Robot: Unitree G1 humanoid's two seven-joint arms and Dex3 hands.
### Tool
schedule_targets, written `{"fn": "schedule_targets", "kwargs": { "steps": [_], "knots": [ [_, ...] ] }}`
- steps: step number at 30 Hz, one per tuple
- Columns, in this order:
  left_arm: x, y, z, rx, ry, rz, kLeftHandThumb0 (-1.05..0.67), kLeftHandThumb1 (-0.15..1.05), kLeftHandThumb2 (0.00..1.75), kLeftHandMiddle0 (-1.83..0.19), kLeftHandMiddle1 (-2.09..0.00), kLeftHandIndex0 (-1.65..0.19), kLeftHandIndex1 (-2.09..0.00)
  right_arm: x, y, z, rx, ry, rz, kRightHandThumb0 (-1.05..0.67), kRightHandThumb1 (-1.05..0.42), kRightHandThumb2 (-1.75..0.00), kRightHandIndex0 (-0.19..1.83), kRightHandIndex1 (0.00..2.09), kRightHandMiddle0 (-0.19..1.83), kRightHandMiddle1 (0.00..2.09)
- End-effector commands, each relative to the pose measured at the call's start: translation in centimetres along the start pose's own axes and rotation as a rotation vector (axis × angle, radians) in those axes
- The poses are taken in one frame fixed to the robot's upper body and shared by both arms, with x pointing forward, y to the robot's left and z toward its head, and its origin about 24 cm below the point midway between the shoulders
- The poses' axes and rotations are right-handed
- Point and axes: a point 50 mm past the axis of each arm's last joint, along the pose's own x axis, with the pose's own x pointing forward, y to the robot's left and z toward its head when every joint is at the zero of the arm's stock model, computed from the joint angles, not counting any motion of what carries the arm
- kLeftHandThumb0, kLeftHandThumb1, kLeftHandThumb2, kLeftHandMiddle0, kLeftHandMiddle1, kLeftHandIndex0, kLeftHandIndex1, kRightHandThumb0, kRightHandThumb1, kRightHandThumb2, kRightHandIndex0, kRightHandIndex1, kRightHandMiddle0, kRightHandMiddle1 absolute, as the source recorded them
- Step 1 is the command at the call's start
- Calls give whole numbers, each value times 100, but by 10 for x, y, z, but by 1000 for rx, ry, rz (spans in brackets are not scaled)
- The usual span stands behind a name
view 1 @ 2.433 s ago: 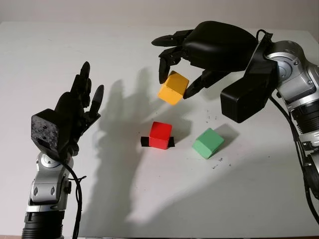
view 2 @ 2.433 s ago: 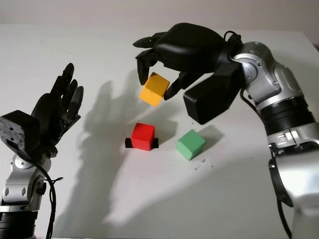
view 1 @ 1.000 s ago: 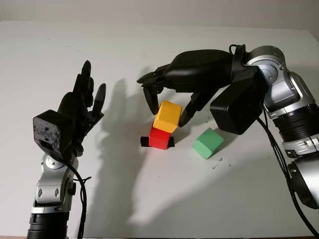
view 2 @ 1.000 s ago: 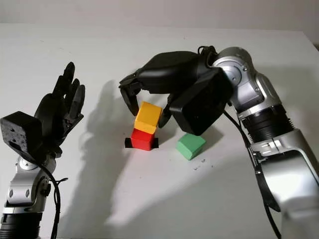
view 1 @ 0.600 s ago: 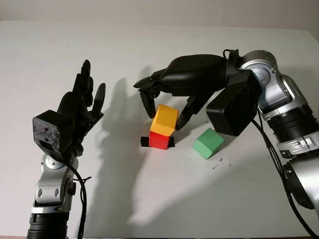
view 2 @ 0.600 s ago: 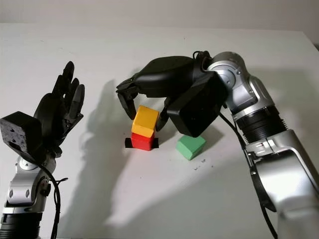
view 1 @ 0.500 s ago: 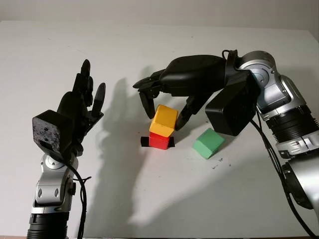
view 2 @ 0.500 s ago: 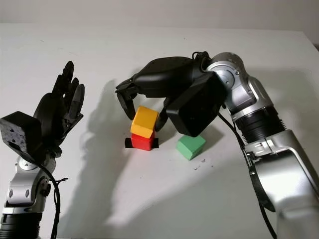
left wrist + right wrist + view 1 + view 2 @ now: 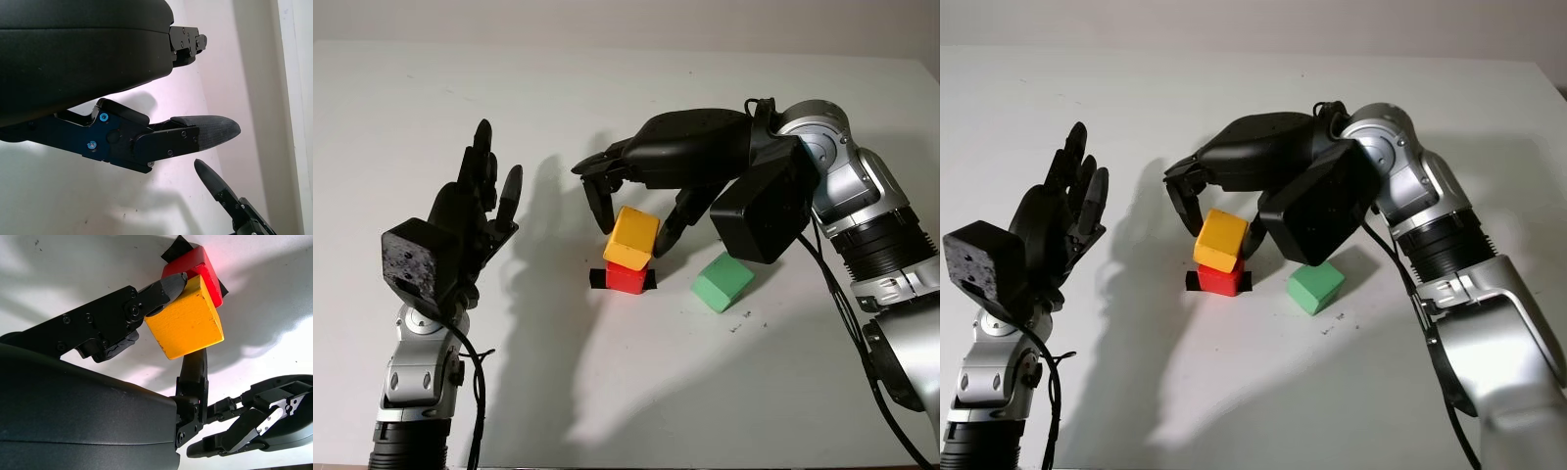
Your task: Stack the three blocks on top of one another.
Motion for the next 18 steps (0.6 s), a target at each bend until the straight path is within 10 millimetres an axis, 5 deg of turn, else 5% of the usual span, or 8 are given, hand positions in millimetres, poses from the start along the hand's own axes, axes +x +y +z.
{"fn": "schedule_targets", "kwargs": {
  "steps": [1, 16, 18],
  "knots": [
    [-2, -1, 3, -2, -20, -2, -72, 105, 55, 11, -5, 10, -5, -1, -7, 2, -16, -4, -12, -40, -100, -5, 17, 5, 28, 152],
    [-4, -2, 1, 4, -22, 0, -69, 105, 55, 12, -5, 10, -5, -2, -3, 1, 2, 7, 22, -43, -99, -5, 15, 4, 28, 142],
    [-4, -3, 1, 1, -24, 2, -69, 105, 55, 11, -6, 10, -6, -2, -2, 1, -22, 18, 41, -50, -95, -5, 5, 4, 21, 89]
  ]
}}
